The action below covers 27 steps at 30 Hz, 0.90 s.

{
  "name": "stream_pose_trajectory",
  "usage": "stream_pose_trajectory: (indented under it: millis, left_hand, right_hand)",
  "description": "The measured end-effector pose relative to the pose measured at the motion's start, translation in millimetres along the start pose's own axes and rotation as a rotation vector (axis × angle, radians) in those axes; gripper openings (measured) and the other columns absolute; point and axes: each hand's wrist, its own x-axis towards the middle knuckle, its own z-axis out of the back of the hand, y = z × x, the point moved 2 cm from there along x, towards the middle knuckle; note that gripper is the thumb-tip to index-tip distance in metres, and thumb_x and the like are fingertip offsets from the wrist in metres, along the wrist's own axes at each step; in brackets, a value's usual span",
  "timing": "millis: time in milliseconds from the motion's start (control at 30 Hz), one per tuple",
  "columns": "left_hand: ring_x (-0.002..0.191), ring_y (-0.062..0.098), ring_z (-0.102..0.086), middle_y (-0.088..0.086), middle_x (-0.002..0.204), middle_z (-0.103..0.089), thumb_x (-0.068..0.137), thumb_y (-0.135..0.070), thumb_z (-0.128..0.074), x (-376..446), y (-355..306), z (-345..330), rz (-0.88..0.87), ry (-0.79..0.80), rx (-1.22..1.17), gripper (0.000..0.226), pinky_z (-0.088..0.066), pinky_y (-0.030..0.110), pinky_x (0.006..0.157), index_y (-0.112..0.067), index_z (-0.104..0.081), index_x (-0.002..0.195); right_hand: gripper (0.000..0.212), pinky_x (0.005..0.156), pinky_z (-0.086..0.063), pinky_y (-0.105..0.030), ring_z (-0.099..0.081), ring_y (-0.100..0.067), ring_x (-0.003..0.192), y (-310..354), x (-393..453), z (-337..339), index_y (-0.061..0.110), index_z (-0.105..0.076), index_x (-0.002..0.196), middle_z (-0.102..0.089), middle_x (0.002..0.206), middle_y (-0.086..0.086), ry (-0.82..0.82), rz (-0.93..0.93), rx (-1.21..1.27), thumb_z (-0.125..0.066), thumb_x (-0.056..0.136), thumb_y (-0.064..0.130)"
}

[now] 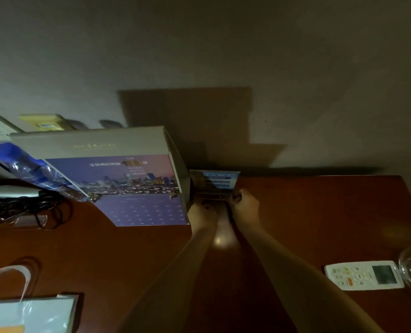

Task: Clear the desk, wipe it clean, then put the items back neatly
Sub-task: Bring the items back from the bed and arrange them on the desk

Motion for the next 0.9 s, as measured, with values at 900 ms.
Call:
stream_pose_trajectory:
  millis: [900]
  left_hand:
    - [0.109,0.015,-0.057,0.004,0.123,-0.057,0.098,-0.016,-0.042,-153.1,52.2,38.6,-0.502,0.272,0.739,0.028,-0.047,0.025,0.093,-0.015,-0.058,0.121]
  right_hand:
    - [0.034,0.098,-0.041,-0.026,-0.050,-0.020,0.122,-41.4,-176.3,130.3,0.010,-0.043,0.132,-0.047,0.136,-0.008,0.129,0.081,-0.895,-0.041,0.098,0.009]
